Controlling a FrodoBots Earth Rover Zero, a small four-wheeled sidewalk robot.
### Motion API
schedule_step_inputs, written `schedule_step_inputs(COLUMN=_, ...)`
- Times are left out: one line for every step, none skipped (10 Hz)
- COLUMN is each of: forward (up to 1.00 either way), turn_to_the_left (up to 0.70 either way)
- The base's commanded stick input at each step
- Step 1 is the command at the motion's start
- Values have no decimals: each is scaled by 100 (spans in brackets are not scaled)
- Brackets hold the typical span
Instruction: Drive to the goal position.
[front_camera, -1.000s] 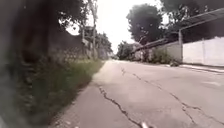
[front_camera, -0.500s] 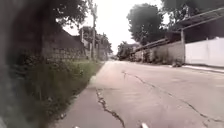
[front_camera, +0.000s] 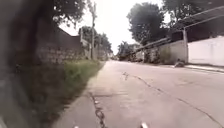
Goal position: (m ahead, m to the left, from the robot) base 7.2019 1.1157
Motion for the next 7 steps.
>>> schedule_step_inputs(forward=70, turn_to_the_left=0)
schedule_step_inputs(forward=70, turn_to_the_left=0)
schedule_step_inputs(forward=70, turn_to_the_left=0)
schedule_step_inputs(forward=70, turn_to_the_left=0)
schedule_step_inputs(forward=70, turn_to_the_left=0)
schedule_step_inputs(forward=70, turn_to_the_left=0)
schedule_step_inputs(forward=70, turn_to_the_left=0)
